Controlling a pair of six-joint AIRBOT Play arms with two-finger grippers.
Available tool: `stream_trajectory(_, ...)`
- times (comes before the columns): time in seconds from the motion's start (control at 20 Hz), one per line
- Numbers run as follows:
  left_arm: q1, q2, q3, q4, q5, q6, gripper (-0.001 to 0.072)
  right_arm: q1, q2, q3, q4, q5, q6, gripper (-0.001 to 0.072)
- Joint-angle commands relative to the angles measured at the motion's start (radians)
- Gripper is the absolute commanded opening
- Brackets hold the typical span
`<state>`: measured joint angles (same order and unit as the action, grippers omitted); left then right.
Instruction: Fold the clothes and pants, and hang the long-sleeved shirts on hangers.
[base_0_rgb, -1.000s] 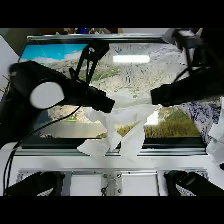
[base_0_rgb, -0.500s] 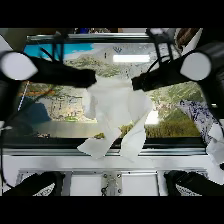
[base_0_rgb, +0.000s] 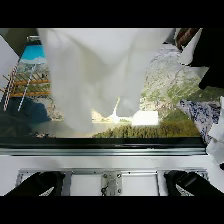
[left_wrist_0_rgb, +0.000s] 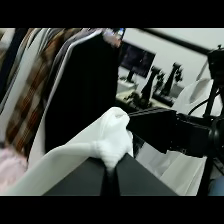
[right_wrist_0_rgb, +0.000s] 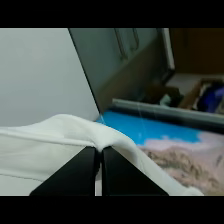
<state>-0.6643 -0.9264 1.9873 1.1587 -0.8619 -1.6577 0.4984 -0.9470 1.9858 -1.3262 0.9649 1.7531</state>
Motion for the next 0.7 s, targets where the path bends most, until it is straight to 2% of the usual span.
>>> stream_trajectory(0.0,-0.106,0.062,-0.041,0.080,0.221,0.037,0.0018,0.000,0.076,0.010,0.029,-0.102,-0.003,0.0032)
stream_trajectory(0.2,-0.063,0.032,-0.063,0.106,0.237,0.034,0.0018,0.000,0.055,0.009,0.029,-0.101,0.043,0.0032)
stream_trajectory(0.35,0.086,-0.047,-0.064,0.105,0.148,-0.032,0.0018,0.000,-0.022,0.009,0.027,-0.040,0.095,0.0032)
stream_trajectory(0.45,0.212,-0.119,-0.064,0.103,0.015,-0.103,0.0018,0.000,-0.091,0.009,-0.027,0.054,0.133,0.0032)
stream_trajectory(0.65,0.347,-0.294,-0.064,0.060,-0.368,-0.109,0.0018,0.000,-0.237,0.008,-0.175,0.352,0.140,0.0032)
